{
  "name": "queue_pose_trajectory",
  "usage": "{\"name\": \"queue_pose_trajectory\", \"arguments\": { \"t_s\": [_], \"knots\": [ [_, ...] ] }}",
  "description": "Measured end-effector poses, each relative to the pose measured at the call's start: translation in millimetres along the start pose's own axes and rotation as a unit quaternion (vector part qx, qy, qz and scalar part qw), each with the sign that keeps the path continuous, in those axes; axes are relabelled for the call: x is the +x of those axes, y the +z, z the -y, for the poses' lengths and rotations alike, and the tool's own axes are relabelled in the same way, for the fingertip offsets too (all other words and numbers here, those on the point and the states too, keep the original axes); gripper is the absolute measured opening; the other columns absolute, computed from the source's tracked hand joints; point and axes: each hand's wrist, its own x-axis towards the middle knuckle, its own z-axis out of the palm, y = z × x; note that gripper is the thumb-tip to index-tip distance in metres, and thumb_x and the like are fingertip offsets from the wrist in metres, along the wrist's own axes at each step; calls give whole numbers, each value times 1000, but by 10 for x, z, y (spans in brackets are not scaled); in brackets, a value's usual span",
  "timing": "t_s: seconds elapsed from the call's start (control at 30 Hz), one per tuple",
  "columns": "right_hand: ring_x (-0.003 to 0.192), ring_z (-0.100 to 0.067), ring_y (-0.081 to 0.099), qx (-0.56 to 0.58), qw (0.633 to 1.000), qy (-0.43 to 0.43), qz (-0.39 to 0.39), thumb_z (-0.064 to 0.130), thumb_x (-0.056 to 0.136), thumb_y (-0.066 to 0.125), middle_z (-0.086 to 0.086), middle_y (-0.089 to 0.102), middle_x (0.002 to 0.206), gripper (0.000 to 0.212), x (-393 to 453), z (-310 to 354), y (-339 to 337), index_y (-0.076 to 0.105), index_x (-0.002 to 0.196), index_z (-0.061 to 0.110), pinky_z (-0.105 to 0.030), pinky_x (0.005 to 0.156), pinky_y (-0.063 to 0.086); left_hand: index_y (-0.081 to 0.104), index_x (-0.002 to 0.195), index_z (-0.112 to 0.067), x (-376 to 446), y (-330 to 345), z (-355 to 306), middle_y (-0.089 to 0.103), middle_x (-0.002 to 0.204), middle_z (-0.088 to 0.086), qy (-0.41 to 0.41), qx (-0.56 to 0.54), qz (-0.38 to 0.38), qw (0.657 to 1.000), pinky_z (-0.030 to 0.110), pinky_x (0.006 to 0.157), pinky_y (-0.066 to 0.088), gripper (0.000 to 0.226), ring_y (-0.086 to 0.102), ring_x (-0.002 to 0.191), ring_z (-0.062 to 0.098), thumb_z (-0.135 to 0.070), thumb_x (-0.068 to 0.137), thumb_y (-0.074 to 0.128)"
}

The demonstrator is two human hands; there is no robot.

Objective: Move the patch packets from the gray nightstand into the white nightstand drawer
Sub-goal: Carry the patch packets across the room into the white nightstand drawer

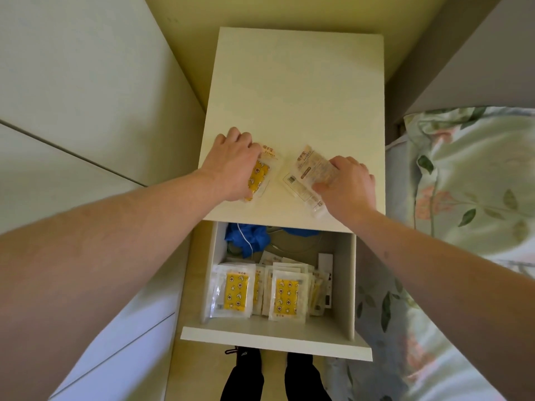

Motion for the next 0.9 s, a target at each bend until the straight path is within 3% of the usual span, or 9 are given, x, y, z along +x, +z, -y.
{"name": "queue_pose_trajectory", "arguments": {
  "t_s": [0.1, 0.17, 0.23, 0.33, 0.43, 0.53, 0.67, 0.8, 0.9],
  "knots": [
    [85, -17, 61, 103, 994, 13, -30, 30, 93, 65, 12, 62, 90, 9, -180, 60, -117, 59, 93, 24, -37, 76, 53, 55, 133, -22, -74, 39, 94, 47, 126, 2, -5, -10, 5, 1000, 41, 101, 44, 94, 41, 117, 25, -69, 58, 85],
    [76, -10, 60, 194, 980, 36, -32, 27, 96, 64, 14, 61, 88, 10, -427, 112, -201, 59, 92, 19, -20, 59, 49, 57, 128, -23, -133, 47, 141, 47, 127, 1, -14, -38, 12, 999, 40, 100, 44, 88, 41, 118, 24, -69, 58, 85],
    [75, -4, 60, 270, 961, 64, -6, 24, 96, 65, 13, 63, 91, 7, -770, 124, -225, 60, 95, 19, -10, 52, 47, 57, 122, -25, -184, 48, 172, 54, 123, -3, -21, -72, 18, 997, 39, 98, 42, 77, 43, 116, 22, -64, 62, 85],
    [70, -1, 63, 308, 946, 88, 58, 21, 93, 68, 9, 67, 87, 6, -1277, 8, -73, 63, 93, 23, -14, 52, 49, 61, 105, -30, -326, 20, 187, 64, 106, -6, -36, -149, -4, 988, 34, 90, 40, 36, 47, 103, 17, -46, 79, 81],
    [75, -3, 67, 292, 938, 136, 126, 22, 92, 71, 9, 69, 88, 8, -1630, -191, 223, 65, 93, 26, -22, 57, 57, 68, 92, -32, -598, -84, 152, 57, 86, -13, -51, -211, -60, 974, 31, 85, 36, 8, 49, 95, 15, -34, 88, 75],
    [89, -10, 70, 297, 905, 240, 188, 20, 90, 73, 9, 71, 98, 14, -1834, -346, 590, 63, 96, 28, -35, 72, 65, 71, 91, -34, -961, -251, 69, 43, 84, -23, -41, -283, -65, 956, 31, 79, 41, 6, 49, 86, 9, -30, 89, 74],
    [98, -17, 67, 268, 861, 350, 253, 11, 89, 70, 4, 69, 110, 31, -1889, -521, 1013, 57, 112, 26, -36, 86, 61, 71, 101, -40, -1324, -102, -22, 52, 87, -23, -10, -305, 16, 952, 24, 71, 42, 9, 48, 83, -3, -38, 93, 67],
    [97, -21, 62, 206, 859, 378, 277, 16, 84, 73, 0, 64, 109, 49, -1818, -576, 1286, 53, 129, 17, -41, 91, 58, 67, 101, -34, -1493, 371, -209, 58, 89, -22, 37, -274, 79, 958, 19, 75, 37, 11, 46, 89, 0, -40, 99, 57],
    [92, -23, 60, 136, 875, 367, 286, 19, 91, 66, -2, 58, 103, 44, -1803, -531, 1404, 47, 131, 14, -38, 80, 56, 61, 100, -30, -1508, 735, -372, 57, 94, -17, 55, -236, 125, 962, 25, 82, 37, 5, 46, 92, 7, -33, 101, 57]
  ]
}}
